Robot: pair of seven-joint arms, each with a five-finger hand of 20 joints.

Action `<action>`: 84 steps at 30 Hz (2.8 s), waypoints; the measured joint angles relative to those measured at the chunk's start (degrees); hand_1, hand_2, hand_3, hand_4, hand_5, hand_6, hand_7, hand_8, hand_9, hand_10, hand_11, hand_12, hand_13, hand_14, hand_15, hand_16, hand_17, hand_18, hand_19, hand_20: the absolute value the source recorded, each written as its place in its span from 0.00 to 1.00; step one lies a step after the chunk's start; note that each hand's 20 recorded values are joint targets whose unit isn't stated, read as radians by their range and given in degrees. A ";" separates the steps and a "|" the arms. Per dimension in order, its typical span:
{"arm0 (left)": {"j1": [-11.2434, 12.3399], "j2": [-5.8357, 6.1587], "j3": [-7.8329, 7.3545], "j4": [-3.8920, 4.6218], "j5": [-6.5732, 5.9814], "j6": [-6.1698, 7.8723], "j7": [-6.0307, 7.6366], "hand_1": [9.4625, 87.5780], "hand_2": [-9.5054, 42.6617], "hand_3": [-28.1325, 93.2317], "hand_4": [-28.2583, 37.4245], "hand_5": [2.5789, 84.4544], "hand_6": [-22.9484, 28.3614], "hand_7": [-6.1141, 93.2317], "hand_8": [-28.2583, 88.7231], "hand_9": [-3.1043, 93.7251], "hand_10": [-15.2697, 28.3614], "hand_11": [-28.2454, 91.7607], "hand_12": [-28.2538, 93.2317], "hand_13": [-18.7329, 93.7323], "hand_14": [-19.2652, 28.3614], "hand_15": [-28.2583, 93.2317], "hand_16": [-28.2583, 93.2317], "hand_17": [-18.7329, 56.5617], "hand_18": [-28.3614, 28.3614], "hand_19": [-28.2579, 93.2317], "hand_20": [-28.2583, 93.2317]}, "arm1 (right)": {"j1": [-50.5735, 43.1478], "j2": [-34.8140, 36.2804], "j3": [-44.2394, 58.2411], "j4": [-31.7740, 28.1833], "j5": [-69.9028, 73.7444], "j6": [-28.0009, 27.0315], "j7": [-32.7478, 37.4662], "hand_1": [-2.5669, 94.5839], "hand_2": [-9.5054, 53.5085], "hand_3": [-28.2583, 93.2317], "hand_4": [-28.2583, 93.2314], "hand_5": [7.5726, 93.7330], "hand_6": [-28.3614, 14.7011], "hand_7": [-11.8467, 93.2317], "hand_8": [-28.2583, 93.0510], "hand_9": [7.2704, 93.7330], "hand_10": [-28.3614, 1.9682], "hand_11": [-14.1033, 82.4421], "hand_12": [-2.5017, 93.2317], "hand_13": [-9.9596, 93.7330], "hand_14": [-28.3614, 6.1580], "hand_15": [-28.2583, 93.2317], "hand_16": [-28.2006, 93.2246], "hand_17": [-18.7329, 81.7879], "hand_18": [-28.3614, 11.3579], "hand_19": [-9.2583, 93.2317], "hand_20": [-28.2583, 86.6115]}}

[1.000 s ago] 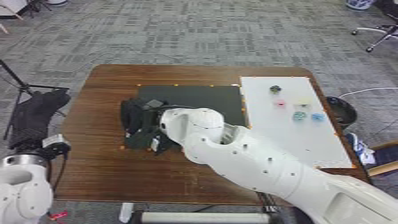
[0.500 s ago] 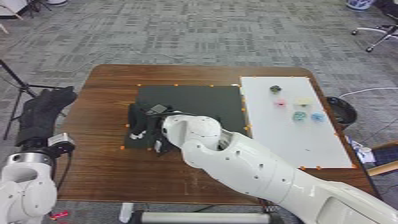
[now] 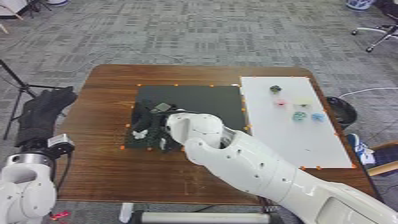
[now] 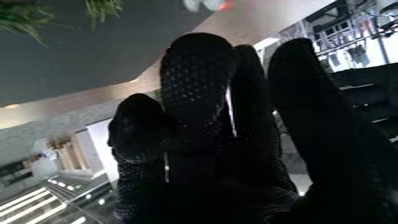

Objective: Arrange flowers

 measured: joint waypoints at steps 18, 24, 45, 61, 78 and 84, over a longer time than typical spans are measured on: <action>1.84 -1.04 -1.32 0.18 0.46 1.21 -0.15 0.12 0.63 0.81 0.00 0.66 0.45 0.21 0.17 0.56 0.69 0.40 0.32 0.50 0.77 0.40 0.24 0.29 0.71 0.32 0.36 | 0.62 8.29 -1.69 -11.84 15.24 -0.48 6.22 0.37 0.24 0.71 0.13 0.61 0.56 0.20 0.18 0.64 0.49 0.23 0.15 0.91 0.59 0.65 0.48 0.70 0.28 0.98 0.63; 2.38 -1.47 -1.64 0.25 0.49 1.67 -0.21 0.12 0.63 0.81 0.00 0.66 0.44 0.21 0.17 0.56 0.69 0.40 0.32 0.49 0.77 0.40 0.24 0.29 0.71 0.32 0.36 | -0.20 11.27 -1.54 -13.38 17.33 0.05 7.13 0.36 0.26 0.71 0.14 0.55 0.54 0.18 0.18 0.65 0.48 0.23 0.15 0.91 0.59 0.65 0.48 0.71 0.28 0.99 0.62; 1.94 -1.82 -0.86 0.51 1.02 0.62 -0.20 0.13 0.61 0.81 0.00 0.65 0.42 0.22 0.16 0.56 0.69 0.40 0.32 0.49 0.77 0.40 0.24 0.28 0.72 0.33 0.36 | -3.42 9.70 0.86 -10.57 17.88 -4.18 8.80 0.31 0.26 0.69 0.14 0.24 0.58 0.15 0.19 0.58 0.33 0.21 0.11 0.97 0.66 0.67 0.47 0.78 0.30 1.00 0.64; -0.15 -0.60 2.04 0.46 1.07 2.46 -1.07 0.13 0.61 0.81 0.00 0.65 0.41 0.22 0.16 0.56 0.69 0.40 0.32 0.49 0.77 0.40 0.24 0.28 0.73 0.33 0.37 | -2.52 6.47 3.34 -9.16 16.36 -16.00 8.47 0.26 0.28 0.68 0.14 0.20 0.60 0.14 0.19 0.49 0.30 0.20 0.08 0.99 0.70 0.73 0.46 0.82 0.26 1.00 0.75; 0.51 -0.76 0.81 0.51 1.18 1.97 -0.64 0.14 0.60 0.81 0.00 0.66 0.40 0.23 0.16 0.56 0.69 0.40 0.32 0.49 0.77 0.40 0.24 0.27 0.73 0.33 0.37 | -1.45 5.89 2.49 -7.90 12.06 -16.13 6.97 0.26 0.27 0.68 0.14 0.22 0.61 0.14 0.19 0.50 0.29 0.20 0.09 0.98 0.70 0.73 0.46 0.82 0.26 1.00 0.75; 1.18 -1.40 -0.38 0.51 1.19 0.68 -0.20 0.14 0.60 0.81 0.00 0.66 0.40 0.23 0.16 0.56 0.68 0.40 0.32 0.49 0.77 0.40 0.24 0.27 0.73 0.33 0.37 | -0.49 6.12 2.37 -7.11 11.25 -16.14 6.79 0.26 0.27 0.68 0.14 0.22 0.62 0.15 0.19 0.50 0.28 0.20 0.10 0.98 0.70 0.73 0.46 0.82 0.26 1.00 0.75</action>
